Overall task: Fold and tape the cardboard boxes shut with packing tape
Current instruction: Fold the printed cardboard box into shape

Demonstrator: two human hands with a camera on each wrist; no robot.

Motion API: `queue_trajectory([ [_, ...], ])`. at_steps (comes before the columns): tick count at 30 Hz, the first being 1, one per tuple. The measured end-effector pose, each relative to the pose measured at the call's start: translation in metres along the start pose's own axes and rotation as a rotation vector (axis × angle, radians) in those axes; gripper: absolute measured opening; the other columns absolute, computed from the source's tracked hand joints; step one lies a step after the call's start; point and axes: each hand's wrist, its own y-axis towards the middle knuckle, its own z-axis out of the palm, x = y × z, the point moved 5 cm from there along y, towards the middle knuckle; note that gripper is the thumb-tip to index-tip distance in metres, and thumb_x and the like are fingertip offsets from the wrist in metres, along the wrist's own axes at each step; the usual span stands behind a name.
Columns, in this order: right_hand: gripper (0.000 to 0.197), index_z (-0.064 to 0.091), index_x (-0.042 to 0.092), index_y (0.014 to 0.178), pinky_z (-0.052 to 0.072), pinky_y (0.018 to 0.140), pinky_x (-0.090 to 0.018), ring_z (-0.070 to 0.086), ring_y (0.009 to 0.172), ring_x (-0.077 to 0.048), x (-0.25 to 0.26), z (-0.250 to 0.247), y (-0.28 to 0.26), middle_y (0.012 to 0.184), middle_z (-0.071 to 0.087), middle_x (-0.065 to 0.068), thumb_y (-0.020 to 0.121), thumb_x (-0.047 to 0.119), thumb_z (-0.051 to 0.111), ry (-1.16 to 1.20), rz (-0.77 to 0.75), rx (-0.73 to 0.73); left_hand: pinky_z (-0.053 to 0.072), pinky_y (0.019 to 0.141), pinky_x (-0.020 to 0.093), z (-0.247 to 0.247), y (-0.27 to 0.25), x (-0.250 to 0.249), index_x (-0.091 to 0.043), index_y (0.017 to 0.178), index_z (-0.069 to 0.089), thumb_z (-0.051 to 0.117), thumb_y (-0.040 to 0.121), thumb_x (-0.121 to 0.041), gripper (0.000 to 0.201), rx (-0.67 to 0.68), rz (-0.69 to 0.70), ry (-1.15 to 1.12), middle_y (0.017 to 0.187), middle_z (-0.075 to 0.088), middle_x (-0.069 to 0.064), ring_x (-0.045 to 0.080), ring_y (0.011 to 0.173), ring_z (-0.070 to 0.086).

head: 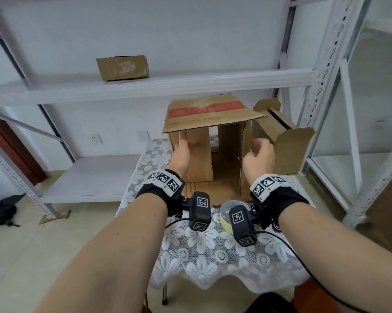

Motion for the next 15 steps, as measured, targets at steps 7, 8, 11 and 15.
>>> queue_trajectory([
  [7, 0.034, 0.050, 0.016, 0.129, 0.044, 0.102, -0.044, 0.055, 0.113, -0.022, 0.008, 0.031, 0.008, 0.115, 0.057, 0.001, 0.095, 0.017, 0.045, 0.263, 0.089, 0.214, 0.029, 0.113, 0.048, -0.001, -0.019, -0.017, -0.015, 0.136, 0.050, 0.015, 0.072, -0.089, 0.105, 0.038, 0.010, 0.020, 0.147, 0.046, 0.002, 0.023, 0.127, 0.046],
  [8, 0.034, 0.052, 0.017, 0.126, 0.045, 0.100, -0.047, 0.056, 0.111, -0.023, 0.010, 0.034, 0.010, 0.113, 0.058, 0.000, 0.094, 0.029, 0.045, 0.291, 0.103, 0.220, 0.034, 0.108, 0.043, -0.001, -0.019, -0.019, -0.015, 0.134, 0.051, 0.013, 0.081, -0.083, 0.094, 0.044, 0.028, 0.035, 0.141, 0.051, 0.004, 0.018, 0.110, 0.053],
  [11, 0.075, 0.051, 0.020, 0.129, 0.041, 0.102, -0.050, 0.052, 0.118, -0.024, 0.011, 0.047, 0.014, 0.127, 0.058, -0.003, 0.079, 0.072, 0.035, 0.330, 0.172, 0.322, 0.039, 0.095, 0.036, -0.003, -0.011, -0.016, -0.013, 0.137, 0.049, 0.011, 0.093, -0.071, 0.082, 0.039, 0.034, 0.055, 0.121, 0.058, 0.005, 0.008, 0.079, 0.049],
  [15, 0.061, 0.041, 0.017, 0.140, 0.035, 0.106, -0.047, 0.036, 0.136, -0.022, 0.017, 0.057, 0.022, 0.145, 0.045, 0.001, 0.098, 0.057, 0.023, 0.533, 0.280, 0.420, 0.037, 0.105, 0.042, -0.007, -0.003, -0.010, -0.013, 0.120, 0.060, 0.010, 0.099, -0.062, 0.073, 0.045, 0.026, 0.056, 0.130, 0.057, 0.004, 0.019, 0.110, 0.052],
])
